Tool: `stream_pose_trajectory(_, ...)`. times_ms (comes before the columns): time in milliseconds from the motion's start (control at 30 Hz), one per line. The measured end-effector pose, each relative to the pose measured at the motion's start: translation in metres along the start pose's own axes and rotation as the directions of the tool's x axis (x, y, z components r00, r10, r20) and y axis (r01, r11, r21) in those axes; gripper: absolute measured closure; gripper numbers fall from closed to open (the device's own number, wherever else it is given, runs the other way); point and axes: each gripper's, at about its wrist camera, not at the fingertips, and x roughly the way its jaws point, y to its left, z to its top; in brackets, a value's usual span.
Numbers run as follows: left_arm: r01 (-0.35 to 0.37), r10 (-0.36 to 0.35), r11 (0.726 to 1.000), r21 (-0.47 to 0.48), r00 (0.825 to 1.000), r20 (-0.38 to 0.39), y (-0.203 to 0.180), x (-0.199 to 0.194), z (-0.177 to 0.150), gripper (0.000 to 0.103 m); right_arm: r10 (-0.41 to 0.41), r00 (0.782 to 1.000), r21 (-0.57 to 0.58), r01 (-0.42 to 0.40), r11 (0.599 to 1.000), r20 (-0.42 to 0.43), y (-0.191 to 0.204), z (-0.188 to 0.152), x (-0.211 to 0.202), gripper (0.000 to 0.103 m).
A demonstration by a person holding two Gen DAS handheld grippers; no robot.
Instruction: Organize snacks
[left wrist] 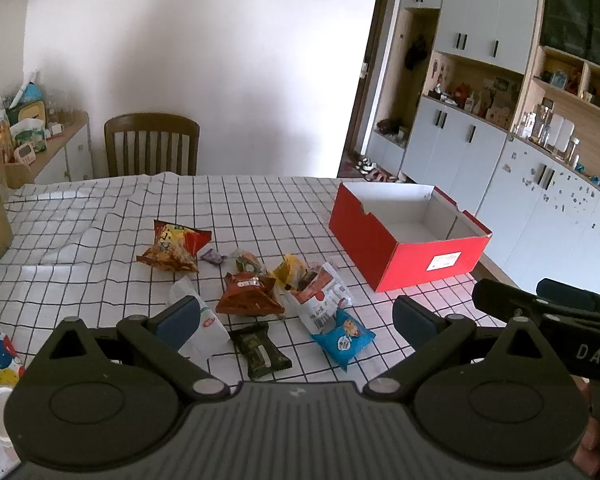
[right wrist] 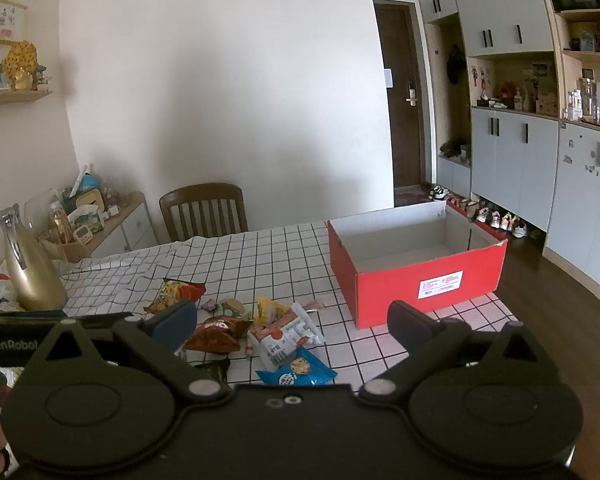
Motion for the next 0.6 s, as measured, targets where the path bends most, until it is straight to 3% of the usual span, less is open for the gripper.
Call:
stream_pose_trajectory(367, -0.014, 0.013, 1.0, -0.02, 0.998, -0.057, 0.012, 0.023, 0.002, 0.0, 0.008, 0.999, 0.0, -0.008, 1.0, -0.05, -0.003, 0.0, 0.019, 0.001)
stream_pose_trajectory(600, -0.083, 0.072, 0.994, -0.068, 0.986, -0.152, 0.042, 0.059, 0.002, 0.0, 0.005, 0.995, -0.007, -0.005, 1.0, -0.104, -0.011, -0.002, 0.045, 0.001)
